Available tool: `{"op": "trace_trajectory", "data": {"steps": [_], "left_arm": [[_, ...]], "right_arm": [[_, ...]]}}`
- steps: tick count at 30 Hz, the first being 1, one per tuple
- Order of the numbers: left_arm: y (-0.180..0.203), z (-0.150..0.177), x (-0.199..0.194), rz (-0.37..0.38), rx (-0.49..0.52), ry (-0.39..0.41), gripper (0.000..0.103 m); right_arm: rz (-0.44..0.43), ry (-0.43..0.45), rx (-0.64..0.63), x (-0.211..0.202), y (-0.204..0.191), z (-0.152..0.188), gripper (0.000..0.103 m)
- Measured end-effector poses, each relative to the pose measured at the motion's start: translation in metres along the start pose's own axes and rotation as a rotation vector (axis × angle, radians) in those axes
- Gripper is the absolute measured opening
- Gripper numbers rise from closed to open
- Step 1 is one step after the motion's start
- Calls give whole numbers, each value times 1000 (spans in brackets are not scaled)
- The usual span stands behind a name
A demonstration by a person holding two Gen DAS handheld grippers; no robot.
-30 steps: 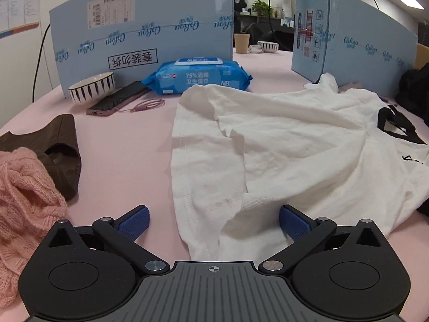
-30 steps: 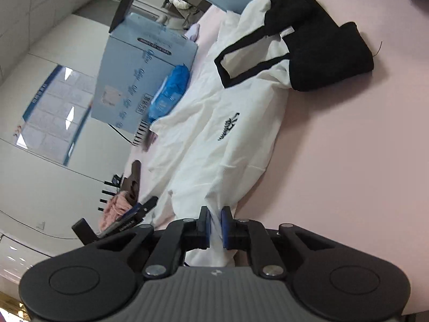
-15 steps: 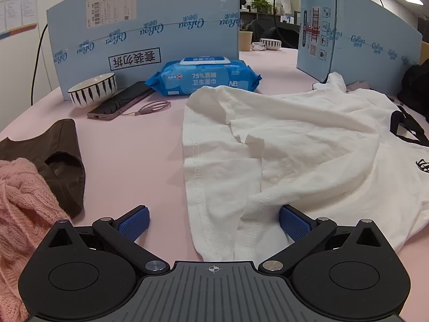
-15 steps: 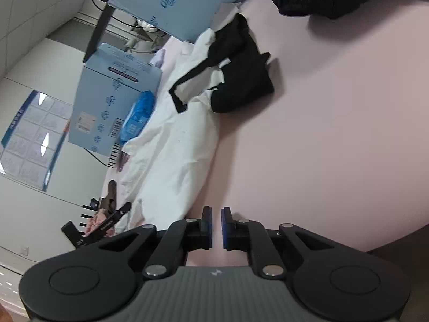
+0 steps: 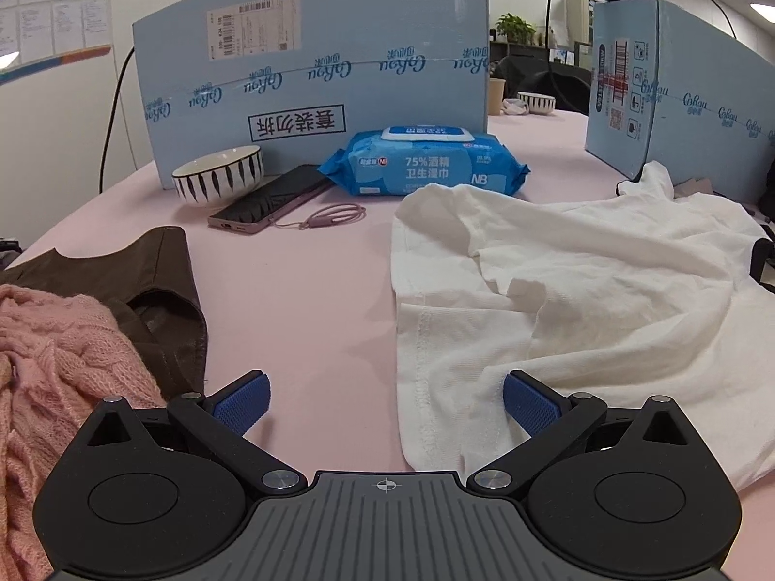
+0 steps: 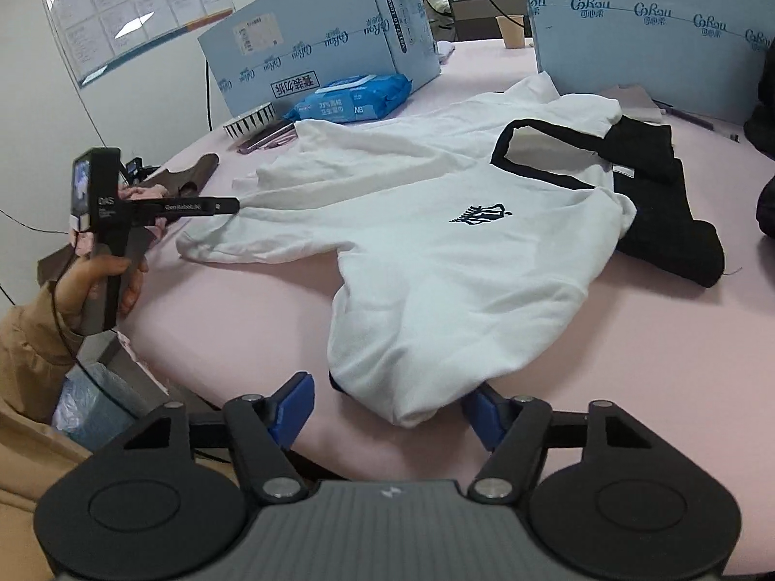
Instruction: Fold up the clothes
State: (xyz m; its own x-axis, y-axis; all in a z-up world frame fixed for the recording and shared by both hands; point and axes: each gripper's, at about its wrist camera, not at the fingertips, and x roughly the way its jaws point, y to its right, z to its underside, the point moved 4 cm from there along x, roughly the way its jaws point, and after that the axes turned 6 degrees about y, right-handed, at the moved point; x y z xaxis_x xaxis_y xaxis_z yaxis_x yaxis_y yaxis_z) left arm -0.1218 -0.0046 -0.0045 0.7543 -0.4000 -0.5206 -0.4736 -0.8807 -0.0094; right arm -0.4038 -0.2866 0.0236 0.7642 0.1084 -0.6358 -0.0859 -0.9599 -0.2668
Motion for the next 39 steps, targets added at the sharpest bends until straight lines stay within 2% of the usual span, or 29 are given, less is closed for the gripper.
{"op": "trace_trajectory", "data": {"steps": [1,2,4,5,7,8,9,10,11,12,13,14,16,19,23,25,26,27,29,30,34,37,39], "left_arm": [[2,1,-7,43,-39,1,103],[5,2,-12,91,-64,5,103],[22,2,-32,230,-62,41,103],[28,2,-39,263,-50,55,103],[52,2,-53,381,-25,60,103],[61,2,-56,431,-24,48,103],[76,5,-56,528,-51,3,103],[83,6,-54,578,-72,-27,103],[93,9,-50,662,-123,-90,103],[103,14,-41,771,-219,-180,103],[109,17,-36,832,-283,-232,103],[111,19,-33,857,-309,-257,103],[117,22,-31,885,-341,-294,103],[123,24,-34,872,-305,-291,103],[132,23,-34,875,-279,-304,103],[140,22,-33,883,-264,-313,103],[146,21,-32,893,-253,-313,103],[152,20,-32,903,-242,-313,103],[162,19,-31,881,-211,-302,103],[166,18,-30,868,-195,-297,103],[165,22,-33,860,-181,-293,103],[156,24,-39,816,-160,-264,103],[160,26,-44,781,-101,-241,103]], "right_arm": [[-5,14,1,3,0,-1,30],[-59,22,78,6,5,-3,20],[-152,32,240,5,21,-6,15],[-191,44,318,2,30,-7,15],[-299,51,449,-2,41,-8,14],[-408,60,556,-6,48,-8,14],[-477,71,617,-9,52,-7,14],[-508,80,646,-12,54,-7,14],[-565,105,712,-16,60,-7,14],[-603,121,761,-18,65,-6,14],[-633,133,804,-18,69,-4,14],[-662,144,847,-18,73,-2,14],[-711,153,919,-17,79,3,14],[-712,97,960,-11,83,14,14],[-444,-44,908,-4,92,36,21],[-349,-71,828,-11,91,35,34],[-298,-86,742,-19,86,28,37],[-245,-102,651,-27,80,21,47],[-145,-51,502,-47,72,4,50],[-138,-13,470,-55,70,-4,50],[-294,142,450,-68,58,-29,50],[-322,161,466,-45,60,-44,50],[-330,155,500,-24,69,-54,50]]}}
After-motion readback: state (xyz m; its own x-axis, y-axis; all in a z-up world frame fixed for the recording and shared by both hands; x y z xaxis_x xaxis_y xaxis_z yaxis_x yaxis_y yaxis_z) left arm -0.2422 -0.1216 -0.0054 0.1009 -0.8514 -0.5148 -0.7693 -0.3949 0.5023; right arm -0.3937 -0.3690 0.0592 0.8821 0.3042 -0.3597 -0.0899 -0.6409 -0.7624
